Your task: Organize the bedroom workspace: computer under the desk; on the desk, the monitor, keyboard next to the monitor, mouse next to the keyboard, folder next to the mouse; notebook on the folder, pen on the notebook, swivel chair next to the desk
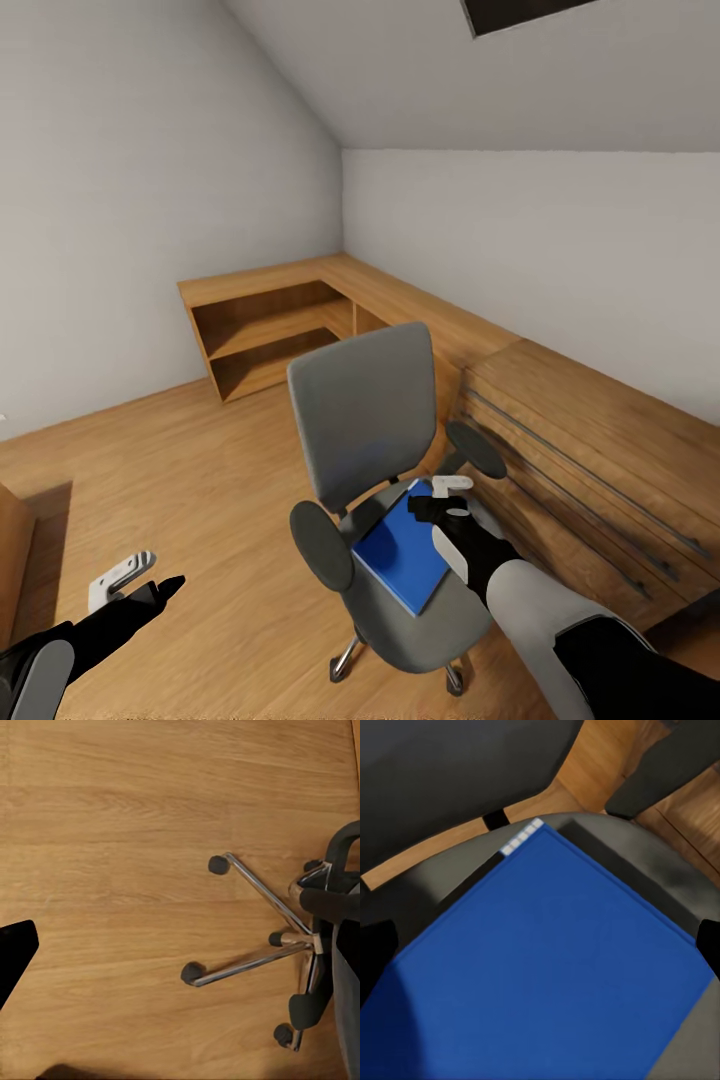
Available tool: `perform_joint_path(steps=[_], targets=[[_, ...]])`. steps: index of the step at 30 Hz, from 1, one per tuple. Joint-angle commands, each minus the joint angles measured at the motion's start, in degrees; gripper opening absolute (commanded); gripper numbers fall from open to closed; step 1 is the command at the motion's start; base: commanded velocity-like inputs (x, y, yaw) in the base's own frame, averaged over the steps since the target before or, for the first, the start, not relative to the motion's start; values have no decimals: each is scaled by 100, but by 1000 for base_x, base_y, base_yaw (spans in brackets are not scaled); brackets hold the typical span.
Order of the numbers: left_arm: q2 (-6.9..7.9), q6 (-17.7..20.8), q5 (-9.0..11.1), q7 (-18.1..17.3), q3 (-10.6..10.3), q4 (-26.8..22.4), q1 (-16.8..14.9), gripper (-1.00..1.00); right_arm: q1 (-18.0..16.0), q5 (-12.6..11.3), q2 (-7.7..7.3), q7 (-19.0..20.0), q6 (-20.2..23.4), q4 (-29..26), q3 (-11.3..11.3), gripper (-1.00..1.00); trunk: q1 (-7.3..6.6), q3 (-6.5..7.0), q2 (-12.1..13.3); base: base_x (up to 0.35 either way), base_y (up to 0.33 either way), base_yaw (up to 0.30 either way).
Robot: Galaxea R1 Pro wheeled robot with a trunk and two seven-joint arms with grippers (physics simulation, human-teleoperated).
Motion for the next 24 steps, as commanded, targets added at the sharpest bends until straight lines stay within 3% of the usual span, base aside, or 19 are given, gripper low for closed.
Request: perform_joint_path(steps=[1, 9, 14, 24], targets=[[1, 25, 61, 51, 2, -6, -3, 100, -3, -48, 0, -41, 33, -12, 49, 100, 0, -14, -3, 0, 0, 0], [1, 25, 61, 51, 1, -6, -3, 100, -3, -49, 69, -16, 33, -12, 54, 100, 0, -86, -3, 0, 0, 0], [1, 23, 53, 51, 2, -6, -3, 100, -3, -49, 104, 166, 21, -12, 289, 100, 0, -130, -3, 0, 0, 0], [-3, 24, 53, 51, 2, -6, -3, 100, -3, -49, 101, 187, 8, -20, 336, 100, 0, -165, -3, 0, 0, 0]])
